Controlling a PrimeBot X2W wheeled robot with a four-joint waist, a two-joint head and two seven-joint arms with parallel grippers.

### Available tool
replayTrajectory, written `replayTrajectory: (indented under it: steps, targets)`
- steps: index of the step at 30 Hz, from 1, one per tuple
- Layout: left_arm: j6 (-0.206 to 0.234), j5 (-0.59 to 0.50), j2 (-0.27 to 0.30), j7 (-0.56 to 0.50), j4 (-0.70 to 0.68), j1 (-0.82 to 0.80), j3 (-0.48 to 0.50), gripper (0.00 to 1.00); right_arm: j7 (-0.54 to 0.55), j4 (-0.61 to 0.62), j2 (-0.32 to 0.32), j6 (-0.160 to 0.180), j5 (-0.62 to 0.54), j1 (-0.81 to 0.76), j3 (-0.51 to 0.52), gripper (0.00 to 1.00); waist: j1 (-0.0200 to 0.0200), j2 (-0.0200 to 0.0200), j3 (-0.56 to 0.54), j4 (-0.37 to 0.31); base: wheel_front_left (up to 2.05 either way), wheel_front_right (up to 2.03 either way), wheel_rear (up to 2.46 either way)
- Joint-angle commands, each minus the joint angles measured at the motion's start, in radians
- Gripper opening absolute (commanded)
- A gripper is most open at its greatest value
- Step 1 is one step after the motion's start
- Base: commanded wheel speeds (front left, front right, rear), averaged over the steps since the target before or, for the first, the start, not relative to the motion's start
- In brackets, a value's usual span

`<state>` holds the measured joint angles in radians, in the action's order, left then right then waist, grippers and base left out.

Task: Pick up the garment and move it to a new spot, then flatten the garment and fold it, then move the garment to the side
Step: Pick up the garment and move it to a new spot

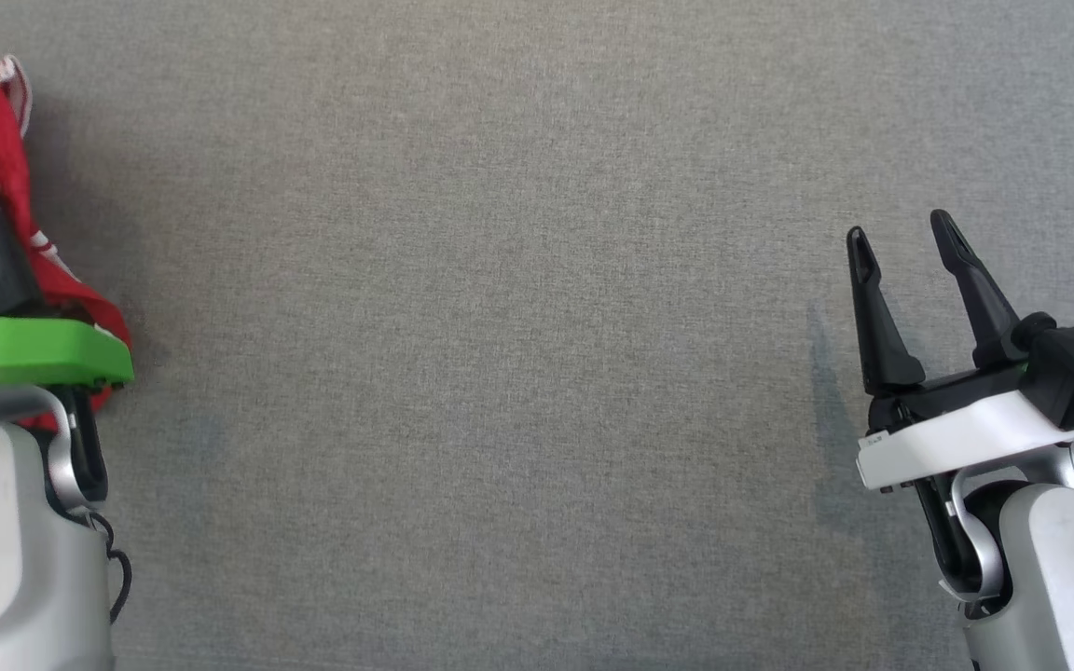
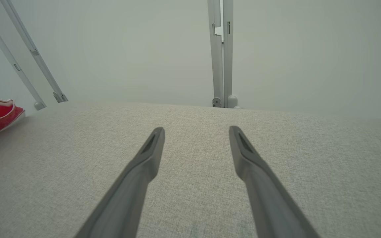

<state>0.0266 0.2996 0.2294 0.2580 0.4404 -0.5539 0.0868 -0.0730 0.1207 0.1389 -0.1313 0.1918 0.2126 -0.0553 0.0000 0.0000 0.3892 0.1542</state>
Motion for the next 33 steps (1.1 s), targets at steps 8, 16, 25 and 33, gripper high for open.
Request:
replayTrajectory:
  steps: [8, 16, 25, 33]
  targets:
    - [-0.021, -0.144, -0.078, 0.007, -0.332, 0.268, -0.018, 0.00, -0.026, -0.049, -0.023, 0.001, 0.020, -0.057, -0.007, 1.00, 0.0000, 0.0000, -0.142, -0.035, 0.00, 0.00, 0.00]
    - [-0.057, -0.163, -0.122, 0.007, -0.469, 0.408, -0.062, 0.00, -0.024, -0.063, -0.033, 0.001, 0.027, -0.091, -0.012, 1.00, 0.0000, 0.0000, -0.197, -0.054, 0.00, 0.00, 0.00]
    - [-0.078, -0.197, -0.114, -0.027, -0.488, 0.378, -0.127, 0.00, -0.036, -0.049, -0.047, 0.001, 0.034, -0.090, -0.014, 1.00, 0.0000, 0.0000, -0.191, -0.158, 0.00, 0.00, 0.00]
    - [-0.125, -0.233, -0.126, -0.074, -0.395, 0.253, -0.279, 0.00, -0.055, -0.067, -0.064, 0.001, 0.047, -0.069, -0.023, 1.00, 0.0000, 0.0000, -0.140, -0.306, 0.00, 0.00, 0.00]
